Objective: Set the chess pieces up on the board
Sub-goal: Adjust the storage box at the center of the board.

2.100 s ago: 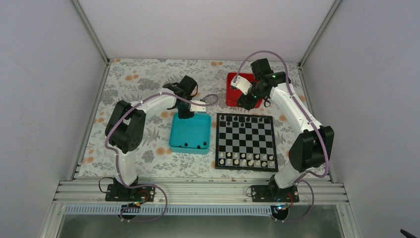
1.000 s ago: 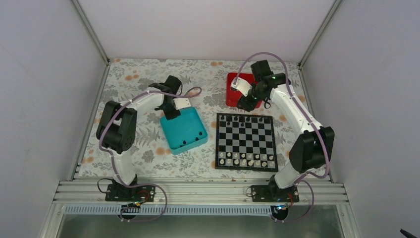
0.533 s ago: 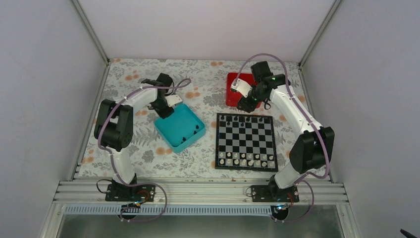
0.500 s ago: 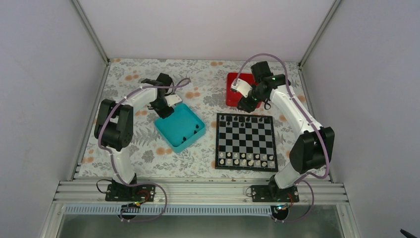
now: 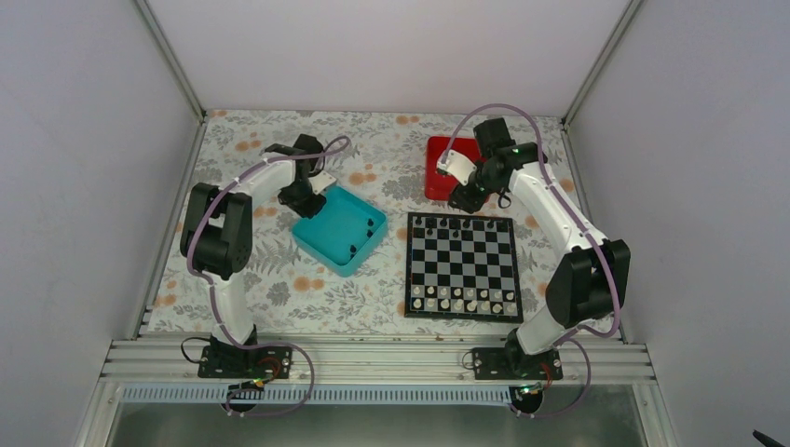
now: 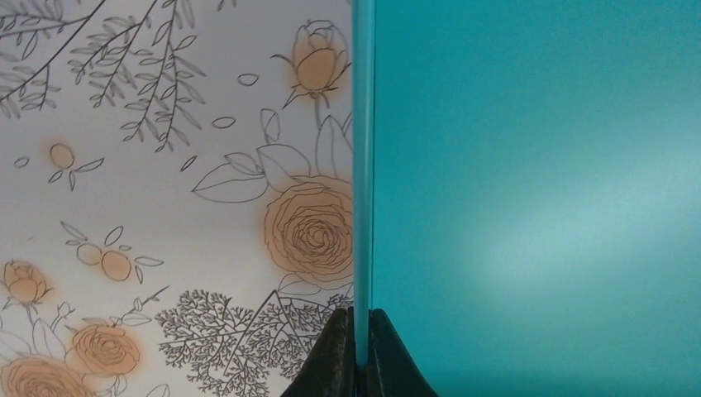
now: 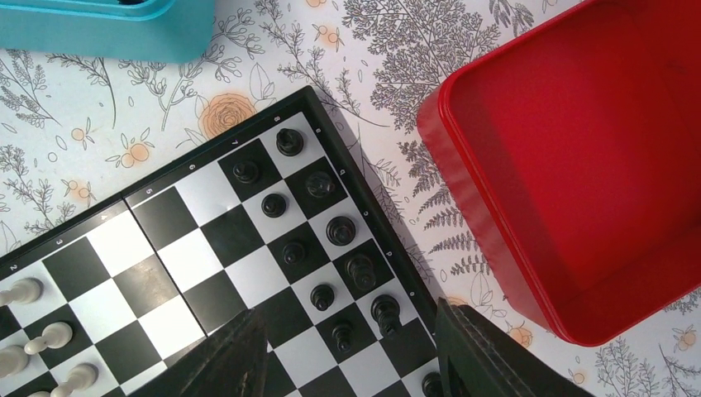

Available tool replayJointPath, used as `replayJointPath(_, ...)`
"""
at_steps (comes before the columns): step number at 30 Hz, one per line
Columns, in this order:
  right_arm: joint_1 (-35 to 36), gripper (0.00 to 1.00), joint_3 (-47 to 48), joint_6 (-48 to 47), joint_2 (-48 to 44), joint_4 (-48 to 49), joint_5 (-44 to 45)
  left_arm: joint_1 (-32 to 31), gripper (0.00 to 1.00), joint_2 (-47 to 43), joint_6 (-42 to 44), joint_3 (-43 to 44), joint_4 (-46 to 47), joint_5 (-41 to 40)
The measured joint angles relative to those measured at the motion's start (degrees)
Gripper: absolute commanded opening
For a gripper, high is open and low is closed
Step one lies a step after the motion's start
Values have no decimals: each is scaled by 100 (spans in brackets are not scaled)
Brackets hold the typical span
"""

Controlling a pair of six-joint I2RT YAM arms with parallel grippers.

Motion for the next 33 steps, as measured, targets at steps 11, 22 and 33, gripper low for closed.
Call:
replayJointPath(11,-4,54,-44,-2,-7,39,-2,0,14,0,-546,42,-350,-127)
replayJointPath(22,-4,54,-44,-2,-7,35,-4,-179,30,-2,-739,42,-551,-114)
replayJointPath(33,476,54,704,-26,273,-216,160,-236,50,-210,-728,120,-695,153)
